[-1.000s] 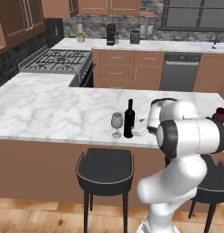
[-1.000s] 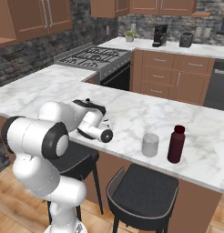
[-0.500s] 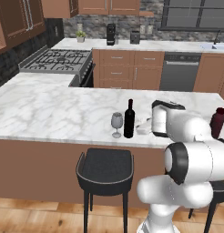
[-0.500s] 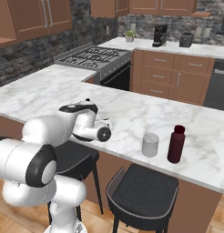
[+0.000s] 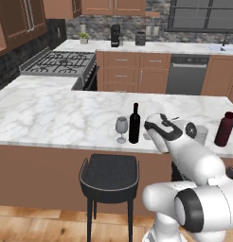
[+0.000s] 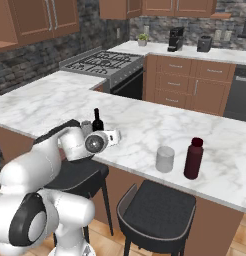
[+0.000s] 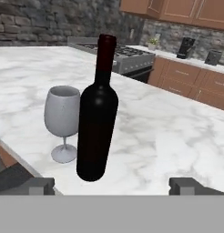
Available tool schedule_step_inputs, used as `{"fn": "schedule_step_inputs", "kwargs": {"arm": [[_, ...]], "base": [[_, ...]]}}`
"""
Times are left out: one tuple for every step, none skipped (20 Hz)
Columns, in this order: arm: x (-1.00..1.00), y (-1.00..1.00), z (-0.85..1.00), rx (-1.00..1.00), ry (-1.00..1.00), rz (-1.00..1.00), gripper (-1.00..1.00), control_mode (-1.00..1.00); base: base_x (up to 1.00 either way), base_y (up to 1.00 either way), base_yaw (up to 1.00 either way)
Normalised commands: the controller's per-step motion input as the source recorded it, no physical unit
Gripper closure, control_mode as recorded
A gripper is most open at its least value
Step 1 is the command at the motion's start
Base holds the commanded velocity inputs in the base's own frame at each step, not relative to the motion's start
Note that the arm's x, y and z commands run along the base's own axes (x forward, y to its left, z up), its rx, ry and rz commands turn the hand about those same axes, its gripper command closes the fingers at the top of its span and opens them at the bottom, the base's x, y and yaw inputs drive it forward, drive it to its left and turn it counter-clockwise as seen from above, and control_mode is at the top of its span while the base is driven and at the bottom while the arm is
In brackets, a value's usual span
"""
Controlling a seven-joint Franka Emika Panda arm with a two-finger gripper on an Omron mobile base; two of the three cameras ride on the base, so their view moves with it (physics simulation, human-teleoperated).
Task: There is a wine glass and glass cup on the dining counter. Place the wine bottle next to the wine glass and the juice bottle next to the glass cup.
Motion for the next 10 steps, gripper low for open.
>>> {"fn": "schedule_step_inputs", "kwargs": {"arm": [[-0.38,-0.13,0.47,-0.12,0.12,-0.16,-1.0,-1.0],[-0.4,-0.14,0.47,-0.1,0.12,-0.16,-1.0,-1.0],[-0.4,-0.15,0.48,-0.1,0.12,-0.15,-1.0,-1.0],[-0.4,-0.15,0.49,-0.09,0.13,-0.13,-1.0,-1.0],[-0.38,-0.16,0.5,-0.07,0.15,-0.12,-1.0,-1.0],[-0.37,-0.14,0.51,-0.06,0.17,-0.12,-1.0,-1.0],[-0.36,-0.15,0.54,-0.05,0.19,-0.11,-1.0,-1.0],[-0.34,-0.13,0.56,-0.03,0.2,-0.11,-1.0,-1.0],[-0.31,-0.12,0.61,0.0,0.21,-0.1,-1.0,-1.0],[-0.3,-0.11,0.63,0.0,0.21,-0.1,-1.0,-1.0]], "base": [[0.0,0.0,0.0],[0.0,0.0,0.0],[0.0,0.0,0.0],[0.0,0.0,0.0],[0.0,0.0,0.0],[0.0,0.0,0.0],[0.0,0.0,0.0],[0.0,0.0,0.0],[0.0,0.0,0.0],[0.0,0.0,0.0]]}}
